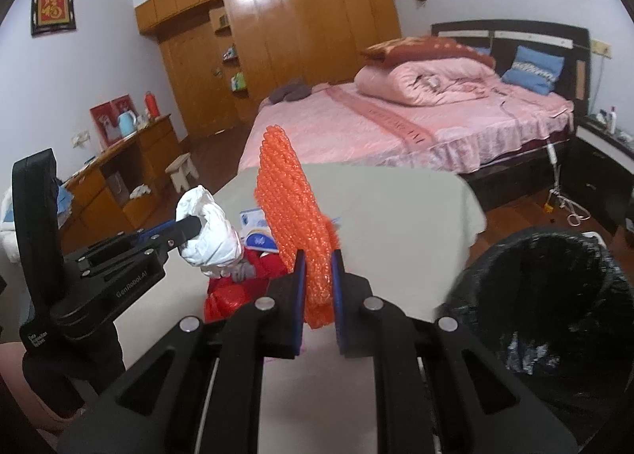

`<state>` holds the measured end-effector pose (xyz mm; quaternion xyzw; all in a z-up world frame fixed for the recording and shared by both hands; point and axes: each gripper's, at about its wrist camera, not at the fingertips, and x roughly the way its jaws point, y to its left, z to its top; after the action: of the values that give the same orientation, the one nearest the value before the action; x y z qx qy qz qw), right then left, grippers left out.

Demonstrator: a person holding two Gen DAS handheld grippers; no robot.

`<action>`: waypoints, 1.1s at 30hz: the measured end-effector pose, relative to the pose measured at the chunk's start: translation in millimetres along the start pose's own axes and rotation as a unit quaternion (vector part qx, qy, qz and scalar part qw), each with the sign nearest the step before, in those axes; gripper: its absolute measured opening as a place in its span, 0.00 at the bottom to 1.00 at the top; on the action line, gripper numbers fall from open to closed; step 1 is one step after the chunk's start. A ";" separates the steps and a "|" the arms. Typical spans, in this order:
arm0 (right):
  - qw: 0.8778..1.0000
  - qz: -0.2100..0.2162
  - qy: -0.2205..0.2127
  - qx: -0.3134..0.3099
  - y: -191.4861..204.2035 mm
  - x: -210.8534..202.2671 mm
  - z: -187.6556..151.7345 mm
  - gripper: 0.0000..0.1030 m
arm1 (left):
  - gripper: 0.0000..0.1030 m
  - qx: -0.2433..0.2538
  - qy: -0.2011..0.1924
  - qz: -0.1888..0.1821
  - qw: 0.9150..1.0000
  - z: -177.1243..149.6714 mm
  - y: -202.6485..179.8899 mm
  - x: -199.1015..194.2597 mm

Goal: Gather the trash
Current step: 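Carry the orange net and white cloth over the bin and open both grippers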

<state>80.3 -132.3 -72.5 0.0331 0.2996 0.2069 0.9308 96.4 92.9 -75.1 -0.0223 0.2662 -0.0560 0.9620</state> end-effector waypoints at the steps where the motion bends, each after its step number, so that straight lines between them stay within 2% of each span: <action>1: 1.000 -0.004 -0.004 0.001 -2.3 -4.3 -0.1 0.11 | 0.11 0.003 -0.002 -0.007 1.000 2.4 -6.3 -0.1; 13: 0.994 -0.100 -0.022 0.046 -76.5 -50.9 -16.6 0.11 | 0.11 0.048 -0.001 -0.094 0.994 11.2 -93.9 17.2; 23: 0.976 -0.195 -0.010 0.098 -146.9 -80.9 -53.7 0.11 | 0.11 0.084 0.014 -0.163 0.983 6.4 -175.5 38.9; 29: 0.966 -0.229 -0.001 0.120 -170.0 -90.3 -72.8 0.11 | 0.12 0.102 0.033 -0.198 0.974 1.4 -216.1 56.7; 32: 0.962 -0.243 0.005 0.128 -177.9 -92.1 -80.5 0.14 | 0.16 0.112 0.045 -0.216 0.969 -4.4 -229.0 62.3; 33: 0.960 -0.247 0.007 0.130 -179.6 -90.5 -79.1 0.14 | 0.24 0.116 0.049 -0.224 0.967 -6.0 -232.9 64.1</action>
<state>34.2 -337.8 -121.3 0.0774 0.3295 -0.0695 0.9384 125.6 -146.0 -96.0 0.0331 0.2926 -0.3012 0.9070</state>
